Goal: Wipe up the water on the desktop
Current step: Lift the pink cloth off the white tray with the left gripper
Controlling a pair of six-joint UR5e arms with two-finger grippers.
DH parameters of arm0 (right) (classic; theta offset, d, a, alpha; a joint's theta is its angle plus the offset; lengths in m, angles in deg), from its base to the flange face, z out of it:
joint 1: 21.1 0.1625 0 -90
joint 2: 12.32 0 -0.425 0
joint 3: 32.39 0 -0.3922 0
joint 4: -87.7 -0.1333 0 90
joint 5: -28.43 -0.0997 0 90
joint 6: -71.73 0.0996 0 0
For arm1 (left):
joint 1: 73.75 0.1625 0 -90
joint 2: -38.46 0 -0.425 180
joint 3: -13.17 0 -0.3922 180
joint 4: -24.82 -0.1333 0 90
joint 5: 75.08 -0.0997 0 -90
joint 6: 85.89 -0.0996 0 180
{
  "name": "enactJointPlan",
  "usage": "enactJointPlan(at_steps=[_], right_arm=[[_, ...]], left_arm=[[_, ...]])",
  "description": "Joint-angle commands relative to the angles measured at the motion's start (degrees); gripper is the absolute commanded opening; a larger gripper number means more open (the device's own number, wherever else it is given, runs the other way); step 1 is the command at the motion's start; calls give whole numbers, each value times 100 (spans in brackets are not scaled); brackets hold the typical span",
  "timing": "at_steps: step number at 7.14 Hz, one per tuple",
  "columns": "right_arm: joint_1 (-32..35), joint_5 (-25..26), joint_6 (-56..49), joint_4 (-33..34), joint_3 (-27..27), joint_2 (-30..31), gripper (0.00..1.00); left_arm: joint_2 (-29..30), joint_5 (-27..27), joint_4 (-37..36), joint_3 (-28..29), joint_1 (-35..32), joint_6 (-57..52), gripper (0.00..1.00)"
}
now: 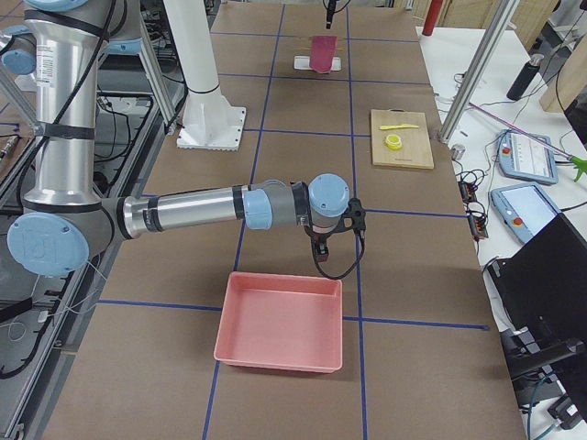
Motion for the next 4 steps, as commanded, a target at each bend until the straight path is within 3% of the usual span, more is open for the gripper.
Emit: enactJointPlan(at_steps=[1, 4], right_arm=[[8, -5, 0, -7, -16, 7, 100], [8, 4, -9, -7, -16, 7, 100]], left_arm=[[139, 8, 129, 360, 28, -2, 65], [263, 17, 129, 590, 46, 7, 64]])
